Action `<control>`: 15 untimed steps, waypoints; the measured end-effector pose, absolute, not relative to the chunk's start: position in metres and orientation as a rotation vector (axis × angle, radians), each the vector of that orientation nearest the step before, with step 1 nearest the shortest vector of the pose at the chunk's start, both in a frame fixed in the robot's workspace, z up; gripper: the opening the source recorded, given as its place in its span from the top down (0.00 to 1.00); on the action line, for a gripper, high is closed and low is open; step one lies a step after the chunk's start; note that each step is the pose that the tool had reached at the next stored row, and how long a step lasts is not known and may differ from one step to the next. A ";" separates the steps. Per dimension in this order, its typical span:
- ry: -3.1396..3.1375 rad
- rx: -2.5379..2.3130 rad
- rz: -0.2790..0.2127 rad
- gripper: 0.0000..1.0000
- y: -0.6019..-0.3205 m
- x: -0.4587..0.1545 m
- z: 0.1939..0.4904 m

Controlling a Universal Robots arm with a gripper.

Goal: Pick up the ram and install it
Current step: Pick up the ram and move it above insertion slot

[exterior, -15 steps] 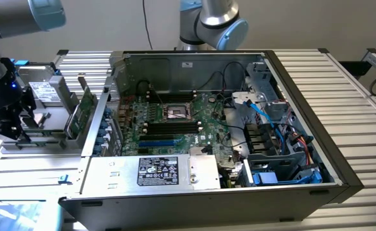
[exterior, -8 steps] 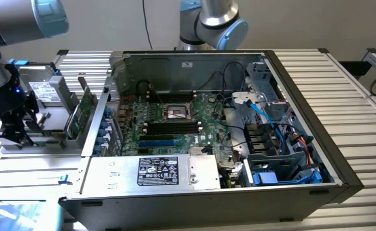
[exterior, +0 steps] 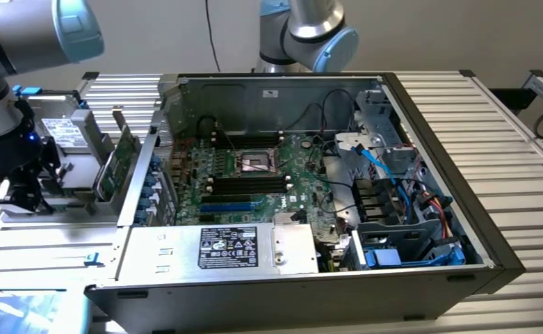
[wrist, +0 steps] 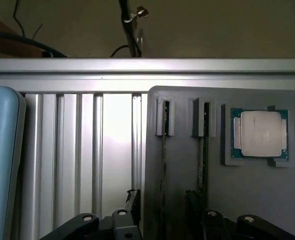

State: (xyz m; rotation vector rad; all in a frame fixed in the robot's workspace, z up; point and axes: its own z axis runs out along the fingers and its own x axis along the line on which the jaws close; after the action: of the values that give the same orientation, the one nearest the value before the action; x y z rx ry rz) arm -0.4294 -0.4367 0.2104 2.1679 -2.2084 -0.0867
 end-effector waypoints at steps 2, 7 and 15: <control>-2.208 2.168 -0.087 0.51 -0.437 -0.429 0.208; -2.207 2.169 -0.087 0.51 -0.437 -0.428 0.203; -2.207 2.169 -0.087 0.51 -0.436 -0.428 0.199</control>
State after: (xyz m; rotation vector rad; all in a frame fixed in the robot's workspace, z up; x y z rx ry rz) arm -0.4284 -0.4355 0.1994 2.1694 -2.2066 -0.0870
